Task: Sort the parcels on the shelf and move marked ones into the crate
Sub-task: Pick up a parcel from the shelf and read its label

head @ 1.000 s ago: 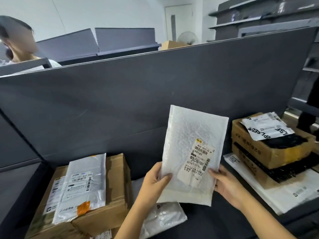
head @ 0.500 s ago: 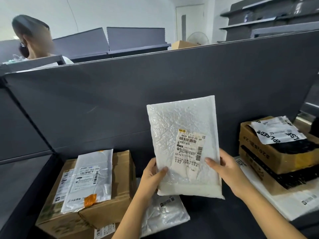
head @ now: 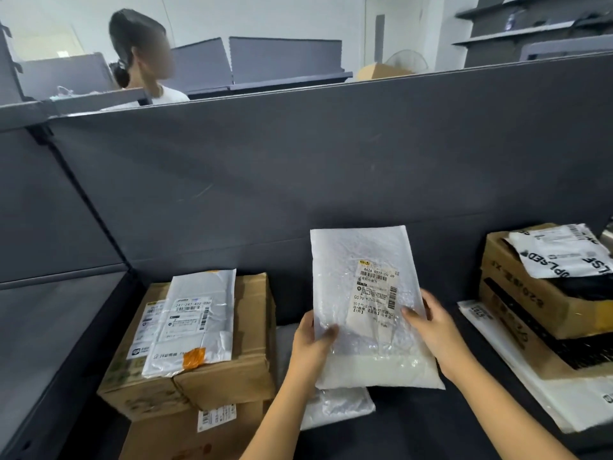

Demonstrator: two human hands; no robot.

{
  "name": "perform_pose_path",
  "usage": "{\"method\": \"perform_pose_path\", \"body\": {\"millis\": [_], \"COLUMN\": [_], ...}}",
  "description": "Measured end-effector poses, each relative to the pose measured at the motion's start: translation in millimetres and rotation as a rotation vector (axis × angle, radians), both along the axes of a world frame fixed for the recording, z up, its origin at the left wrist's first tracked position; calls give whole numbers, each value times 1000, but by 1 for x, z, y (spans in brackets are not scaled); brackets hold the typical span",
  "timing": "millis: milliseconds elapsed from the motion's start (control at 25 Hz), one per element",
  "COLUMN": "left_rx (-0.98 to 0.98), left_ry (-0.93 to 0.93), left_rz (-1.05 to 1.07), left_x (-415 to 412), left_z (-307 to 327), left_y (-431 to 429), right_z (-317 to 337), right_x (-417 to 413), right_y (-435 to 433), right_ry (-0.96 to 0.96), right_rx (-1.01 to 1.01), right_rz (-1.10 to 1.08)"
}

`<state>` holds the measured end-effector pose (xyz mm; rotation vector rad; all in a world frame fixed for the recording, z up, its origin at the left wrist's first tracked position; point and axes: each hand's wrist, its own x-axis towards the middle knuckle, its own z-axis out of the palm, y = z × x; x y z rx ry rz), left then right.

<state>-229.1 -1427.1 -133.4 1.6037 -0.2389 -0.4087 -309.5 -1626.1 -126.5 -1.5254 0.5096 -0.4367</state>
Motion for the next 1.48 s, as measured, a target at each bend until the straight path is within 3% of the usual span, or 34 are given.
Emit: {"method": "perform_pose_path", "body": {"millis": [240,440,720,840,880,1080,1240,1360,1480], "left_rx": [142,390,904,1075,1125,1178,1111,975,915], "left_ry": [234,276,17,-349,-383,-418,-511,-421,-392], "left_rz": [168,110,-163,-117,-186,-274,-135,-54,-174], "left_x": [-27,-22,-25,-25,-24,-16,-18,-20,-21], "left_z": [-58,-95,-126,-153,-160,-178,-158,-131,-96], "left_y": [19,35,46,53,53,48,33,9,-41], "right_z": [-68,-105,-134,-142,-145,-154,-143,-133,-112], "right_x": [-23,-22,17,36,40,48,42,27,2], "right_y": [14,38,73,85,88,89,75,51,3], "right_ry": [354,522,509,521,521,536,519,543,532], "right_rx": [60,-47,-133,-166,-176,-138,-157,-146,-169], "right_rz": [186,256,257,267,263,371,420,313,182]}}
